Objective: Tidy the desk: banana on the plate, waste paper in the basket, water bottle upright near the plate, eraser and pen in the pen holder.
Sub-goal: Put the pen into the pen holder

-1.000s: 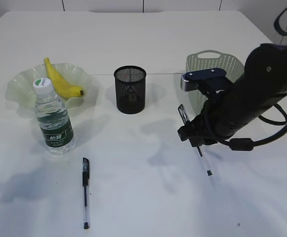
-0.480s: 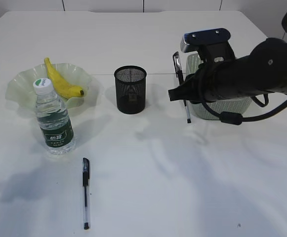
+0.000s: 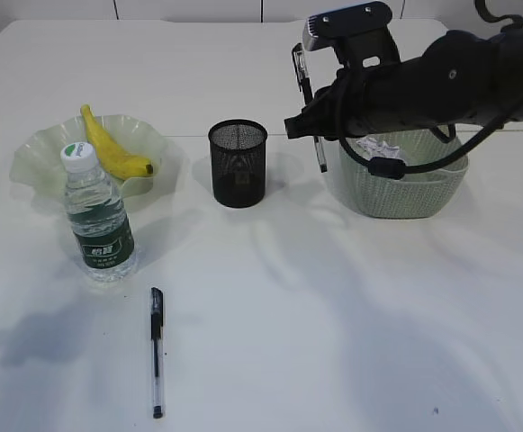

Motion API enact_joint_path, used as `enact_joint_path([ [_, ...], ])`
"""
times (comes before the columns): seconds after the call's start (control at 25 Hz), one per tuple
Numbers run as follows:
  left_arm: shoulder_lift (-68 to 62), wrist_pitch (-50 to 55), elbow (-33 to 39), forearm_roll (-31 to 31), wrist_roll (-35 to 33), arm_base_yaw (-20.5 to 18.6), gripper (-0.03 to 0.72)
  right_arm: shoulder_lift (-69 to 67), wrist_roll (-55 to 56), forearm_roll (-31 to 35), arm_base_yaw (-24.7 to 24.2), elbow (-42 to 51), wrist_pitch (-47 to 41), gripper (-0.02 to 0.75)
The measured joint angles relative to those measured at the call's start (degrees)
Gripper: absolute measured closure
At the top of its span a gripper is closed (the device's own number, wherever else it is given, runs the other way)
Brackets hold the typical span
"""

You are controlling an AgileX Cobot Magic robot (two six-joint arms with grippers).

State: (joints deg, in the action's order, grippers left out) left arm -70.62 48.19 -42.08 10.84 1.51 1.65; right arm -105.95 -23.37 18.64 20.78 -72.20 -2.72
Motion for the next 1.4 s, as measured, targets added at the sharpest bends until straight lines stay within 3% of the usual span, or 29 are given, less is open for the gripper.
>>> enact_joint_path([
  [0.36, 0.00, -0.54, 0.00, 0.00, 0.00, 0.00, 0.193, -3.62, 0.59, 0.01, 0.48, -5.91, 1.56, 0.696],
  [0.88, 0.00, -0.65, 0.00, 0.00, 0.00, 0.00, 0.193, -9.24, 6.62, 0.38, 4.48, -9.19, 15.52, 0.696],
  [1.4, 0.00, -1.20, 0.00, -0.11, 0.00, 0.00, 0.193, -15.85, 16.88, -9.45, 4.48, -15.80, 19.94, 0.696],
])
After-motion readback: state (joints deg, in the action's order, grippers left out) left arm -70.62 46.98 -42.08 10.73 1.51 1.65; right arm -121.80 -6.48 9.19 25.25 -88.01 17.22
